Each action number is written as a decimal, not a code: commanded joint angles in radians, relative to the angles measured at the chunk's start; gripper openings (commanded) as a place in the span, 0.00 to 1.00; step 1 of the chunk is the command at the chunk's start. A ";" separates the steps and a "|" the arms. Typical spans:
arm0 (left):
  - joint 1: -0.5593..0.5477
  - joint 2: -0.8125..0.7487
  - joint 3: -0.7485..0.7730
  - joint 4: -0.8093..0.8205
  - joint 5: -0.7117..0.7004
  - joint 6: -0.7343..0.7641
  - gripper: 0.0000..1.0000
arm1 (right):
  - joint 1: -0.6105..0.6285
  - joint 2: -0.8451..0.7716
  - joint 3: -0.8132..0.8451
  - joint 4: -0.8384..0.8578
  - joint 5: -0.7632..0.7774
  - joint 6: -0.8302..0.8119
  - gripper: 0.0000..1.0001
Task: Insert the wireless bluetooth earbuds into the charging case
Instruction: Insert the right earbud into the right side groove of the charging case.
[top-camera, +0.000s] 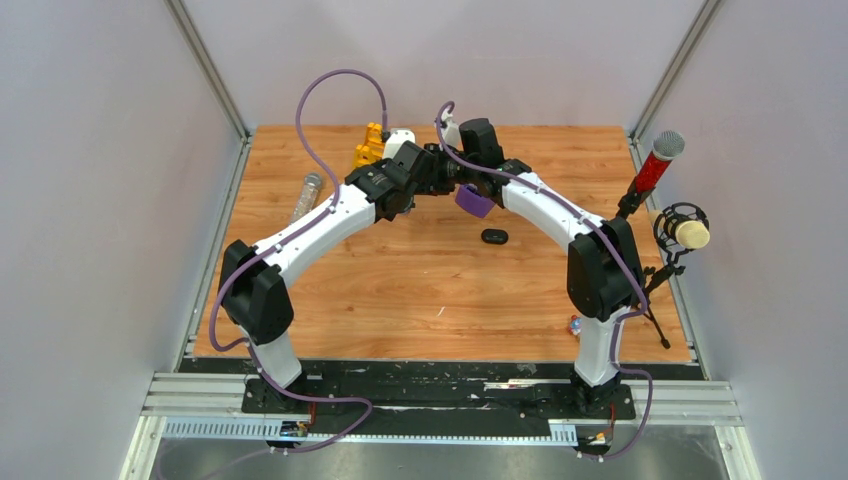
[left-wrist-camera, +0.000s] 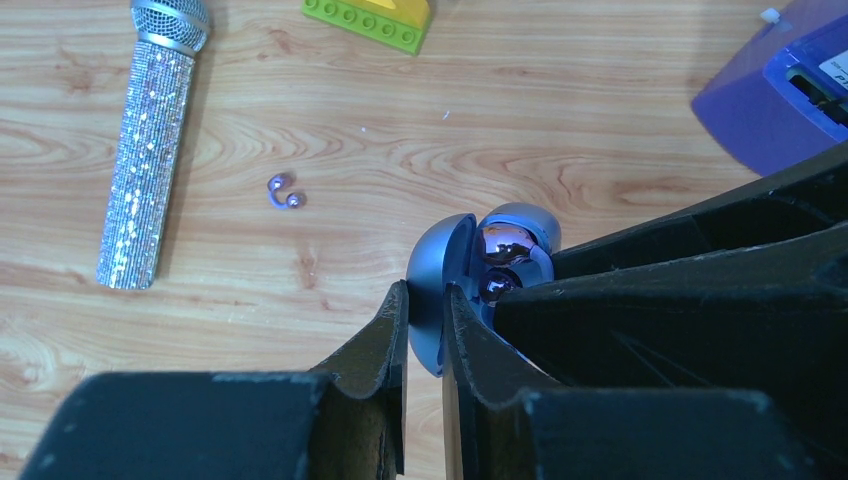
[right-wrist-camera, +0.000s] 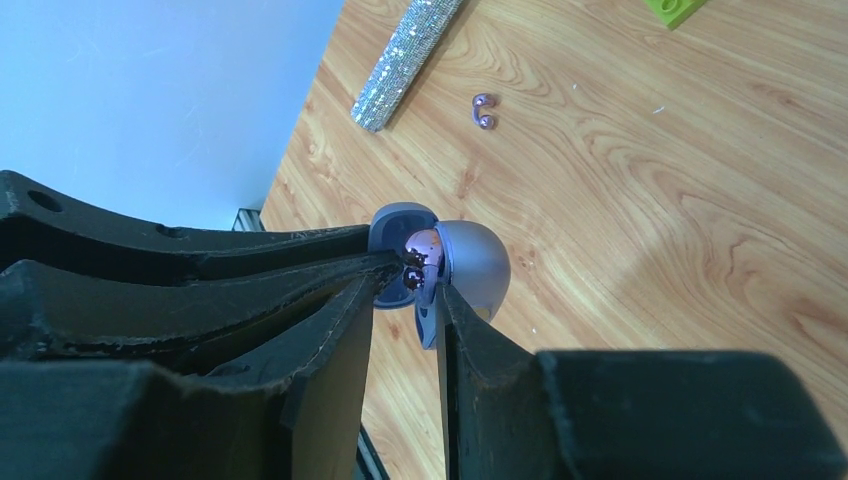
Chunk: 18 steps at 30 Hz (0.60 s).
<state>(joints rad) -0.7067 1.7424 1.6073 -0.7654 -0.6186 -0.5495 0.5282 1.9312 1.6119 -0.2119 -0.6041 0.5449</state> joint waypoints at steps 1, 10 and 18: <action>-0.005 -0.046 -0.001 0.040 -0.018 -0.004 0.10 | 0.006 -0.006 0.039 0.031 -0.034 0.011 0.31; -0.005 -0.044 -0.003 0.042 -0.020 -0.002 0.10 | 0.006 -0.015 0.036 0.041 -0.057 0.023 0.31; -0.007 -0.041 -0.004 0.044 -0.018 -0.002 0.10 | 0.006 -0.014 0.038 0.054 -0.082 0.030 0.31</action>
<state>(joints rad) -0.7071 1.7424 1.6054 -0.7593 -0.6182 -0.5476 0.5282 1.9312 1.6119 -0.2073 -0.6563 0.5594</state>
